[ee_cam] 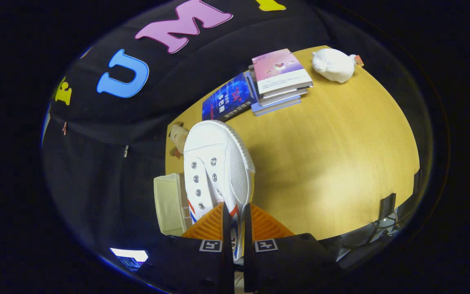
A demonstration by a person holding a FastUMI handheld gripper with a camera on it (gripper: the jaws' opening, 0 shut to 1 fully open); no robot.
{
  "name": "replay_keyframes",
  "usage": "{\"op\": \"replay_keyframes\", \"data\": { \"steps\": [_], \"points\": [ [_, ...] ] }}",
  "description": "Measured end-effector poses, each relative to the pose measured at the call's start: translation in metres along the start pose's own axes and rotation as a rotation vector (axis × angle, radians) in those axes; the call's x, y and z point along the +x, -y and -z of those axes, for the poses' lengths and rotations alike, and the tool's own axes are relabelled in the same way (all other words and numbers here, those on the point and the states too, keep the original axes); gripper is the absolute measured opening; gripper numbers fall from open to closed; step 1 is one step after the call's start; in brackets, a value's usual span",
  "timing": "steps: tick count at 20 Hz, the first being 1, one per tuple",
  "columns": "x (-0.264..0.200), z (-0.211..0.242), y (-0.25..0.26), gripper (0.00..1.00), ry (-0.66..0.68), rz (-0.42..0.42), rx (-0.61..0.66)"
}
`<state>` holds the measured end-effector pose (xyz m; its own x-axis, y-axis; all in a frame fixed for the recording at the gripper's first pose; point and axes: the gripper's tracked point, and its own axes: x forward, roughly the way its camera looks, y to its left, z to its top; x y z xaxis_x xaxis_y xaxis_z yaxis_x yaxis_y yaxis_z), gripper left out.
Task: Open the storage box then place both shoes into the box .Put the left shoe in first, then the right shoe, with the right side of both shoes facing outward in a uniform manner.
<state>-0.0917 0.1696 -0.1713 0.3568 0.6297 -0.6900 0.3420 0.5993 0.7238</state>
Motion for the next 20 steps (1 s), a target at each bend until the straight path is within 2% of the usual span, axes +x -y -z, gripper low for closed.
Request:
{"op": "replay_keyframes", "data": {
  "steps": [4,9,14,20],
  "points": [
    [0.017,0.02,-0.081,0.14,-0.042,-0.073,0.001],
    [0.05,0.061,-0.15,0.14,-0.12,-0.095,-0.028],
    [0.089,0.099,-0.18,0.14,-0.184,-0.048,-0.063],
    [0.13,0.121,-0.174,0.14,-0.214,0.056,-0.062]
  ]
}}
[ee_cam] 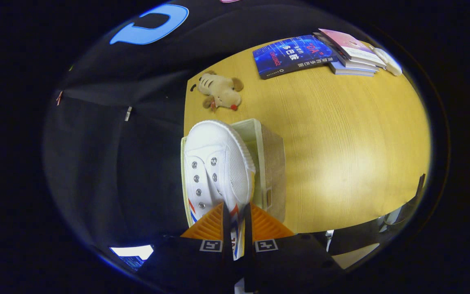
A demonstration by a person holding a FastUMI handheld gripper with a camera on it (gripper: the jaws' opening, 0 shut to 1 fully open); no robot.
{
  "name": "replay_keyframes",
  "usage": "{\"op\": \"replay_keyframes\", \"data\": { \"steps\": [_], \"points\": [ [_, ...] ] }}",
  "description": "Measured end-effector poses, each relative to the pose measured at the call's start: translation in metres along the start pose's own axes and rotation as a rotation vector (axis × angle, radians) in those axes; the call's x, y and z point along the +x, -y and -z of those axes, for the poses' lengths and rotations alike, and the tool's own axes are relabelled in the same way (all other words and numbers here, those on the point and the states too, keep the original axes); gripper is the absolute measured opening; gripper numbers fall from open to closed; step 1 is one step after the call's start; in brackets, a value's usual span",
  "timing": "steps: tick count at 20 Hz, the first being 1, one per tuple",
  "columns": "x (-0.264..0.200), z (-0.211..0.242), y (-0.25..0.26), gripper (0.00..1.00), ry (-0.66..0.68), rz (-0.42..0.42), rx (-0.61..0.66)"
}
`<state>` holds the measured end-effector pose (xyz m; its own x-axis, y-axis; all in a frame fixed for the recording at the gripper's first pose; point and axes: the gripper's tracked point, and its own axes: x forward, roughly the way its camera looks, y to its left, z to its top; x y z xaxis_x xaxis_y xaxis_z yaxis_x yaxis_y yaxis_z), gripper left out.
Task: Open the storage box then place both shoes into the box .Put the left shoe in first, then the right shoe, with the right side of both shoes facing outward in a uniform manner.
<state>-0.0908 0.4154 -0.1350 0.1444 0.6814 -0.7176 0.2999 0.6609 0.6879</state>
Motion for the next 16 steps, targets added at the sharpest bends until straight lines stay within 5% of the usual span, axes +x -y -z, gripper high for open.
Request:
{"op": "replay_keyframes", "data": {
  "steps": [5,9,16],
  "points": [
    [0.014,0.004,0.006,0.16,-0.015,0.031,-0.021],
    [0.009,-0.005,-0.017,0.31,0.005,-0.074,-0.008],
    [-0.002,-0.008,-0.007,0.92,0.033,-0.072,-0.064]
  ]
}}
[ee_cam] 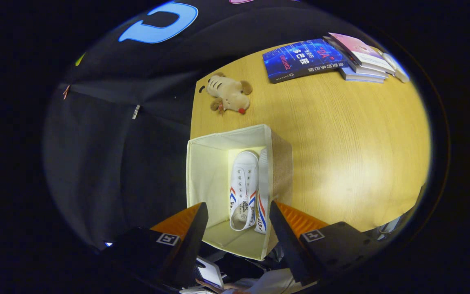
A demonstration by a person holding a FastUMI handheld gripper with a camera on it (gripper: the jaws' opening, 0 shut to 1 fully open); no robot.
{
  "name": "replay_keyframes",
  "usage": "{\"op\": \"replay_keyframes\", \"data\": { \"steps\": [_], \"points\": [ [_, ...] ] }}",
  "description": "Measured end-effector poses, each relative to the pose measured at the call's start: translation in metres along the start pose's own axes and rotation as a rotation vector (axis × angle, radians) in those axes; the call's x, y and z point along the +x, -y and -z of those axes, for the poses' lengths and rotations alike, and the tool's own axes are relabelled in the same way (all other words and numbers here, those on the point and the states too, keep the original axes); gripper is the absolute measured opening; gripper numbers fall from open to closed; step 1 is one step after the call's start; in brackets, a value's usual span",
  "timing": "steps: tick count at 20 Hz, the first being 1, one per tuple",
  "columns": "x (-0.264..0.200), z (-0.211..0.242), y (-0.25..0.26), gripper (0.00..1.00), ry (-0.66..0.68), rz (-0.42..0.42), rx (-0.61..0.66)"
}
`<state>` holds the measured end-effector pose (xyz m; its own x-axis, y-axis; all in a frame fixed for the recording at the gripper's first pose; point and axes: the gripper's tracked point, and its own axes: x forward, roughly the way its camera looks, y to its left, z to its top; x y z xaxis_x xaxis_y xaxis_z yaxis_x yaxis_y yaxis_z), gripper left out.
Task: Open the storage box then place both shoes into the box .Put the left shoe in first, then the right shoe, with the right side of both shoes facing outward in a uniform manner.
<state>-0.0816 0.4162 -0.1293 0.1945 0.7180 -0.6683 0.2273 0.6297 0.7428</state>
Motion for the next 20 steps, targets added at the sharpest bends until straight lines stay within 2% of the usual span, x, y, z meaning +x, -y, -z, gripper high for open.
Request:
{"op": "replay_keyframes", "data": {
  "steps": [2,4,9,14,20],
  "points": [
    [-0.002,0.005,-0.002,0.97,-0.001,-0.016,-0.012],
    [-0.008,0.008,-0.004,0.97,0.014,-0.032,-0.033],
    [-0.035,-0.009,0.002,0.97,0.167,-0.061,-0.098],
    [-0.075,-0.047,0.045,0.97,0.39,0.022,-0.163],
    [-0.163,-0.106,0.095,0.97,0.715,0.142,-0.264]
  ]
}}
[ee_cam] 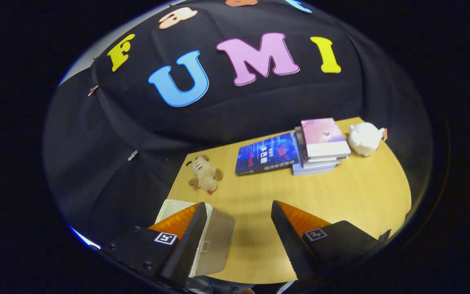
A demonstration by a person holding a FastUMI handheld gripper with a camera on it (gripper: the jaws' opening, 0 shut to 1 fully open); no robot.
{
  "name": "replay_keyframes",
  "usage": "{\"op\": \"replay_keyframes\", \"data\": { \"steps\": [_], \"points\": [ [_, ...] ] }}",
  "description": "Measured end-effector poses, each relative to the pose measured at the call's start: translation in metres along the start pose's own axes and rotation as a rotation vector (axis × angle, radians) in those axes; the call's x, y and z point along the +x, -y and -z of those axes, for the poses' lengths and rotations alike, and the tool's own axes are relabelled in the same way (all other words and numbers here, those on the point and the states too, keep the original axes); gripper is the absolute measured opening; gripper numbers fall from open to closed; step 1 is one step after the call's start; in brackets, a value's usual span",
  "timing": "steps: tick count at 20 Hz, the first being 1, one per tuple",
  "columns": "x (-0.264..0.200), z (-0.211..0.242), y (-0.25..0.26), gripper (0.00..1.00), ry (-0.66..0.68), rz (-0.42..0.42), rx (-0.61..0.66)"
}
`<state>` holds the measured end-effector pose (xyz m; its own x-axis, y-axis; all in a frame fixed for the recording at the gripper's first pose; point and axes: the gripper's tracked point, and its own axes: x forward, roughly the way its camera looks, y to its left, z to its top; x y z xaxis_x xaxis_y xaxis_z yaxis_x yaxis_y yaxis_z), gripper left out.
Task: Open the storage box then place both shoes into the box .Put the left shoe in first, then the right shoe, with the right side of both shoes facing outward in a uniform manner.
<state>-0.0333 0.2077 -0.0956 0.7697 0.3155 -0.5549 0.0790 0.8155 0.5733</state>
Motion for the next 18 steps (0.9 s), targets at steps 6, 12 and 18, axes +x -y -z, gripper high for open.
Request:
{"op": "replay_keyframes", "data": {
  "steps": [6,12,18],
  "points": [
    [-0.063,-0.077,0.069,0.97,0.322,0.103,-0.209],
    [-0.104,-0.107,0.131,0.97,0.434,0.168,-0.28],
    [-0.134,-0.128,0.165,0.97,0.504,0.175,-0.326]
  ]
}}
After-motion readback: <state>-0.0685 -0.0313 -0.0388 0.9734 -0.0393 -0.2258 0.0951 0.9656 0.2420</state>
